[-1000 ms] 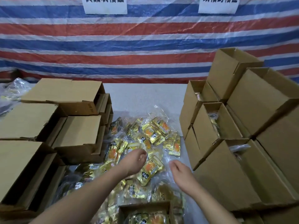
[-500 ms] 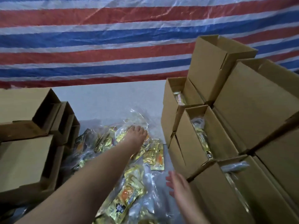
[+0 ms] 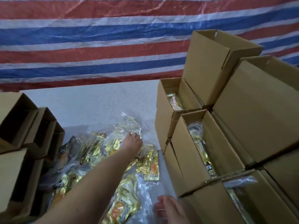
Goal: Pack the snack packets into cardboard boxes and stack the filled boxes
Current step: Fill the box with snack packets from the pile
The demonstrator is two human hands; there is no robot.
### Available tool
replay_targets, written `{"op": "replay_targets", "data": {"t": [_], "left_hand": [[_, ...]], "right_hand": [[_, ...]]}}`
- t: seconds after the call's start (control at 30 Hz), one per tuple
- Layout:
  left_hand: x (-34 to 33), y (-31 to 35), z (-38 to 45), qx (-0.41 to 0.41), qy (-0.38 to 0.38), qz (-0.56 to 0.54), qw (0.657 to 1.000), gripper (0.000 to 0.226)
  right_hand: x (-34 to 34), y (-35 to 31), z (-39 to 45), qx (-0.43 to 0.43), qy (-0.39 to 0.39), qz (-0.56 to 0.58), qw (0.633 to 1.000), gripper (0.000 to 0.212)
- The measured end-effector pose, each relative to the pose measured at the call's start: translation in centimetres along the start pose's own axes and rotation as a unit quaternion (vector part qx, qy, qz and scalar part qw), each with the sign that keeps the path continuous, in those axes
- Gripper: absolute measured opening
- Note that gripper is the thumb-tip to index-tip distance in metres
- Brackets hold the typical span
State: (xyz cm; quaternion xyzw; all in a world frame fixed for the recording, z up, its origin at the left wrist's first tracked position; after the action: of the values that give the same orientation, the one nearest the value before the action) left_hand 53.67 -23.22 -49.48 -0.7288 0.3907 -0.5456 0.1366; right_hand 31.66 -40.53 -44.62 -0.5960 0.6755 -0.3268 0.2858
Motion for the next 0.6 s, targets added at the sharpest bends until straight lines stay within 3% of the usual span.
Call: {"op": "replay_targets", "data": {"t": [0.13,0.23,0.4,0.5,0.6], "left_hand": [[2.1,-4.5,-4.9,0.050,0.046,-0.156,0.986,0.059],[4.5,-7.8,-10.1,0.085,0.079,-0.318,0.941,0.063],[8.8,-12.7,-19.4,0.144,0.083,-0.526,0.834,0.042],[11.6,-14.9,-25.4,0.142,0.092,-0.606,0.777,0.034],[13.8,-15.4,-30.2,0.120,0.087,-0.687,0.711,0.036]], "right_hand": [[-1.6,-0.7,-0.1,-0.010,-0.039,0.047,0.998,0.027],[-3.3,-2.8,0.1,0.009,-0.084,0.032,0.996,0.030],[-6.4,-8.0,-1.9,0.104,-0.184,0.042,0.976,0.074],[-9.5,-11.3,-5.1,0.144,-0.252,0.073,0.954,0.073],[-12.1,-13.6,-8.7,0.161,-0.322,0.115,0.926,0.087]]}}
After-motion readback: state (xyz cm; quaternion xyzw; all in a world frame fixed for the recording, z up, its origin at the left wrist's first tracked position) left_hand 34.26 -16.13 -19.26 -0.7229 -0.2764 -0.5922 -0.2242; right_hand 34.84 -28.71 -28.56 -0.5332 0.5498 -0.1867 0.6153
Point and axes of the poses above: each hand's wrist, its own z-axis towards the middle knuckle, its own x-axis out of the back of the hand, y = z × x, the point moved 10 cm from there along z, towards the middle knuckle, and after that the axes turned 14 degrees about z, right-handed, at the moved point
